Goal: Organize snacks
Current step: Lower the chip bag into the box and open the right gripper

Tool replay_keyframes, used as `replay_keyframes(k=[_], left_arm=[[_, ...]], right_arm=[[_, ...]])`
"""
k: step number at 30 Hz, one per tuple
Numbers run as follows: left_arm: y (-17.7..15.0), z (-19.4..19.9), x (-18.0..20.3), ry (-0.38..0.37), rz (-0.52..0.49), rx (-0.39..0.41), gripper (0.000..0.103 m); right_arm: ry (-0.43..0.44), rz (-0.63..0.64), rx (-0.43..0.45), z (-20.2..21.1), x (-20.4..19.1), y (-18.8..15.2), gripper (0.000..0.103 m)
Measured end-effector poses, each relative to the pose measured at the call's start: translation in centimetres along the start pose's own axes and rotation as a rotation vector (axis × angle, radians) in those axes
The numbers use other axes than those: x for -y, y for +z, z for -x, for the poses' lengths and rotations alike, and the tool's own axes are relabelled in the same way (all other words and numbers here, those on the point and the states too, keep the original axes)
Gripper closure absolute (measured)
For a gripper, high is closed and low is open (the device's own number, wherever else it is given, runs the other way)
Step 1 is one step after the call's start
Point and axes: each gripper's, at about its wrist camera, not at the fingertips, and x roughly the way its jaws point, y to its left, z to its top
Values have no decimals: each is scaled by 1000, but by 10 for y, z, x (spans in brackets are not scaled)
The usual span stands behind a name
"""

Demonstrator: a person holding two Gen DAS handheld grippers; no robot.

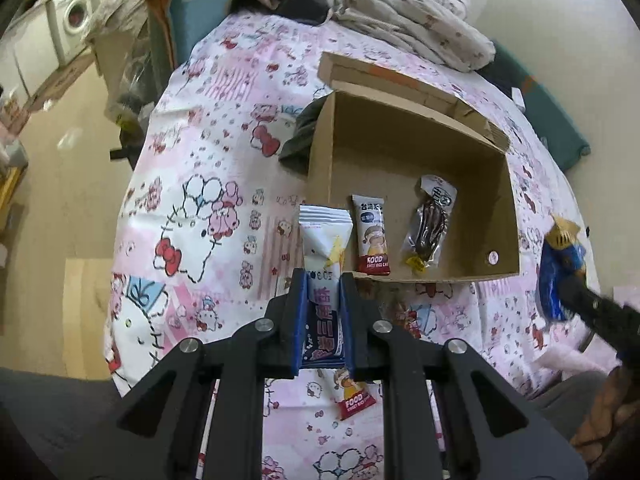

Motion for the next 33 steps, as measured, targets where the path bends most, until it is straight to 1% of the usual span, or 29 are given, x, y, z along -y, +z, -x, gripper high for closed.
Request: replay_keyframes(k=[4,7,9,11,15,17,19,22,25,27,30,33], left_arm=[[4,-1,9,11,-57,-14,90],[21,-3,17,-6,-57,-21,90],[37,-2,26,-12,-75,-1,90],[53,-5,33,-12,-87,18,90],[75,-22,46,-19,-102,4,90],[81,-31,51,-23,-115,8,90],[83,-43,55,-31,-117,1,90],[79,-62,56,-46,-110,-8,90],[74,-78,59,-41,-125,-25,90],[72,-83,60,-51,-138,-29,90],[71,-88,60,-40,-144,-21,90],[68,-94,60,-58,-135,-53,89]], right_arm=[[28,-20,42,-3,6,8,79],[49,-60,67,-3,16,20,79],[53,-66,81,-5,21,33,79],[42,-61,83,-10,25,46,79],[30,-48,71,-32,30,69,79],[25,-39,70,-43,32,74,79],[23,-45,62,-54,38,73,78],[-21,-60,22,-68,45,69,78],[-51,-32,-1,-77,44,68,78],[-70,-22,-18,-84,47,66,78],[-83,-38,-54,-93,53,65,78],[-81,-55,-71,-97,58,65,78]])
